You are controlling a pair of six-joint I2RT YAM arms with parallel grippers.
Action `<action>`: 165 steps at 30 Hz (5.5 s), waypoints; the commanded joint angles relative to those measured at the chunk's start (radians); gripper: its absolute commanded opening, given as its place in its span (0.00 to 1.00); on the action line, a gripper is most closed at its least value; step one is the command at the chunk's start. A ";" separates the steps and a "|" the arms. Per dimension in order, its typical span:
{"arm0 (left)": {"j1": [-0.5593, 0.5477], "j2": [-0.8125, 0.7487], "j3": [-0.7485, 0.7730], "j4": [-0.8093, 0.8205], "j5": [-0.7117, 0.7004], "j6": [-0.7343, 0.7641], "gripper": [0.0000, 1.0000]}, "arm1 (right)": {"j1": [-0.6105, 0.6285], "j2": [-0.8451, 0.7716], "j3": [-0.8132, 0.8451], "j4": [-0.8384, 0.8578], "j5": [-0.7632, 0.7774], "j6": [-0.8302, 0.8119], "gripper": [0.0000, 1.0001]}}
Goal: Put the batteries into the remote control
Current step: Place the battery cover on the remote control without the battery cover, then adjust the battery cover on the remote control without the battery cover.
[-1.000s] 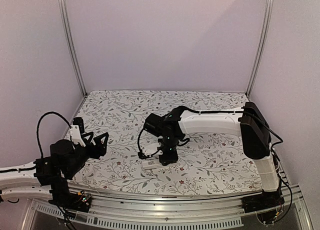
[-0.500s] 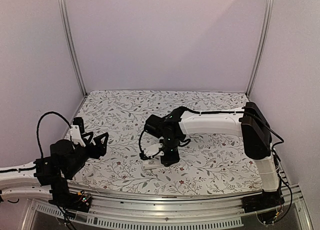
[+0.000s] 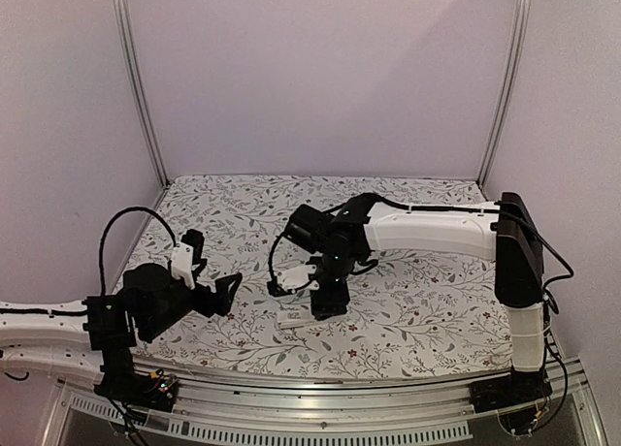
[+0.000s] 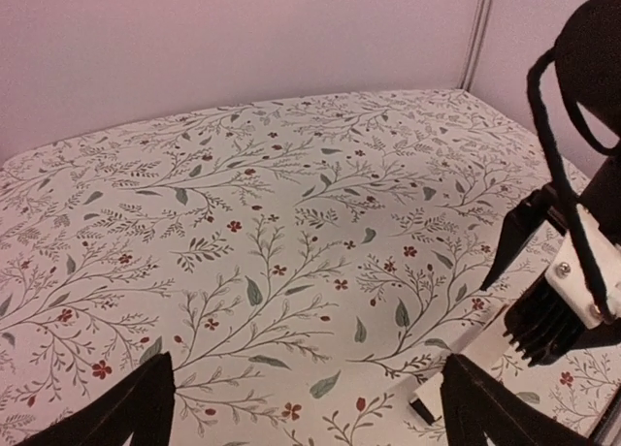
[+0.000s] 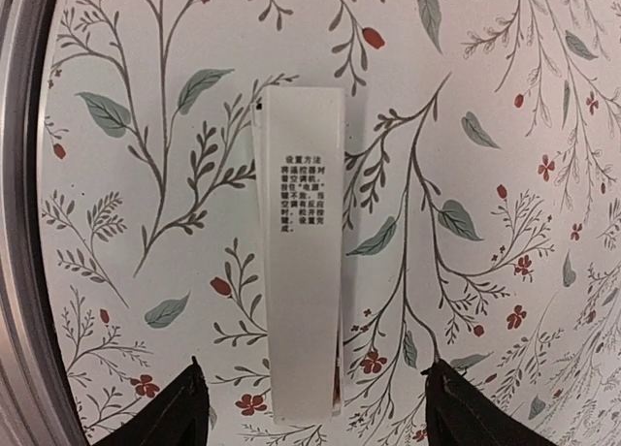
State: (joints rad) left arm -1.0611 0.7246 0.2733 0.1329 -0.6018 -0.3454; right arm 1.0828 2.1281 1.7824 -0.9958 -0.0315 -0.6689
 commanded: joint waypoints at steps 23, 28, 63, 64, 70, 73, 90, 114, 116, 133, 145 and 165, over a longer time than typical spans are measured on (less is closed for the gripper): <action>-0.013 0.755 0.446 -0.242 0.588 0.551 1.00 | -0.325 -0.519 -0.834 0.831 -0.199 1.070 0.68; 0.026 0.784 0.458 -0.265 0.642 0.590 1.00 | -0.325 -0.522 -0.862 0.868 -0.219 1.080 0.68; 0.200 0.842 0.428 -0.235 0.824 0.752 0.85 | -0.328 -0.416 -0.891 0.951 -0.356 1.141 0.58; 0.201 0.845 0.426 -0.223 0.828 0.752 0.82 | -0.328 -0.416 -0.894 0.955 -0.357 1.144 0.58; 0.200 0.891 0.452 -0.219 0.813 0.764 0.78 | -0.328 -0.415 -0.891 0.955 -0.357 1.143 0.58; 0.200 0.912 0.474 -0.230 0.812 0.771 0.73 | -0.328 -0.415 -0.892 0.953 -0.355 1.142 0.58; 0.196 0.933 0.527 -0.297 0.888 0.726 0.58 | -0.328 -0.421 -0.900 0.940 -0.341 1.121 0.57; 0.147 0.981 0.575 -0.297 0.850 0.675 0.41 | -0.318 -0.424 -0.913 0.945 -0.362 1.146 0.55; 0.145 0.981 0.568 -0.286 0.850 0.673 0.37 | -0.317 -0.424 -0.911 0.946 -0.361 1.147 0.55; 0.114 1.002 0.579 -0.266 0.849 0.653 0.28 | -0.314 -0.425 -0.907 0.937 -0.352 1.153 0.55; 0.110 1.003 0.591 -0.278 0.842 0.656 0.45 | -0.306 -0.412 -0.907 0.932 -0.377 1.158 0.55; 0.122 0.620 0.473 -0.252 0.572 0.156 0.68 | -0.303 -0.425 -0.843 0.839 -0.321 1.130 0.53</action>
State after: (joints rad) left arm -0.9405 1.4136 0.7921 -0.1287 0.0757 0.0685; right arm 0.7723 1.6993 0.9176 -0.1280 -0.3706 0.4622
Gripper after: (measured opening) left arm 0.714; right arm 0.536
